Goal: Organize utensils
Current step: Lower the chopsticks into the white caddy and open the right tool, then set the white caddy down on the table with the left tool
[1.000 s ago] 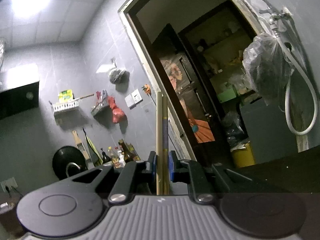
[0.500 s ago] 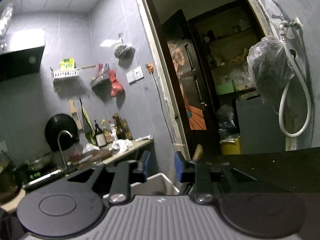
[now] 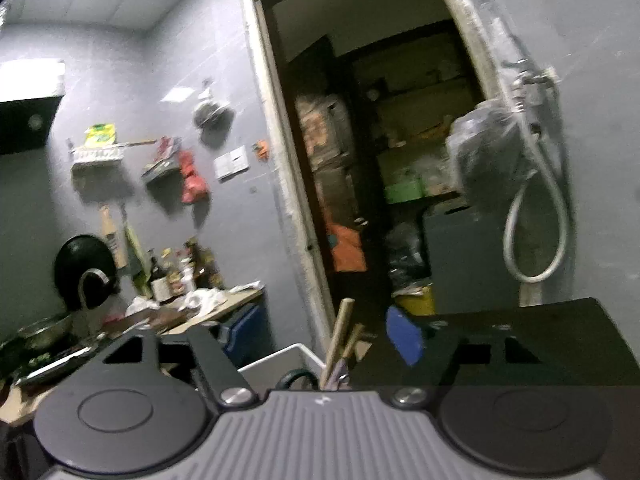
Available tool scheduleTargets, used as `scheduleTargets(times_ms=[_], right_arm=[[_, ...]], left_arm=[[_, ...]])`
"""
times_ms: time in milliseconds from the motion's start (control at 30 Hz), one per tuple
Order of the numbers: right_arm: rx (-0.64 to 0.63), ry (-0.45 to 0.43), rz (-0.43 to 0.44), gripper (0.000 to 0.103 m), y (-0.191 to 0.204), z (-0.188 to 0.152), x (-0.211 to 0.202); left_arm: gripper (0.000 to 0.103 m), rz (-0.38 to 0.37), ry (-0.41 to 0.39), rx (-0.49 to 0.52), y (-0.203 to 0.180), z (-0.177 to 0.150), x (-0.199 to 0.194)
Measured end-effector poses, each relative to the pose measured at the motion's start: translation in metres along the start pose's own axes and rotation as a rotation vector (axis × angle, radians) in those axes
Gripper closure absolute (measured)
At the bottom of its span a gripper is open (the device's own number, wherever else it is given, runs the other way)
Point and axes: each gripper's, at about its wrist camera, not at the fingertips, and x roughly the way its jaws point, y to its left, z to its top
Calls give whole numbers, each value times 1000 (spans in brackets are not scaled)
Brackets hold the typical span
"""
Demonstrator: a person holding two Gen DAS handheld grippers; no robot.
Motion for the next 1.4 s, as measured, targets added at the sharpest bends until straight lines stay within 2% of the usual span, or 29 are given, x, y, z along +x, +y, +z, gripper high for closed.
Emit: scheduleTargets(times_ms=[200, 400, 633, 1000, 1133, 1200, 1400], right_arm=[[18, -32, -90, 8, 5, -4, -19], [38, -53, -156, 1, 7, -7, -36], [80, -56, -228, 0, 8, -15, -52], [110, -38, -296, 0, 13, -27, -68], [117, -22, -305, 0, 11, -31, -74], [117, -22, -303, 0, 12, -32, -78], [139, 13, -286, 0, 7, -41, -90]], left_arm=[[21, -15, -11, 18, 0, -3, -1], [20, -26, -16, 25, 2, -4, -3], [20, -39, -23, 36, 5, -6, -5], [15, -55, -34, 36, 8, -8, -8], [10, -32, -42, 35, 4, -7, -12], [4, -12, -48, 38, 1, -8, -16], [3, 37, -47, 18, -10, -7, -32]])
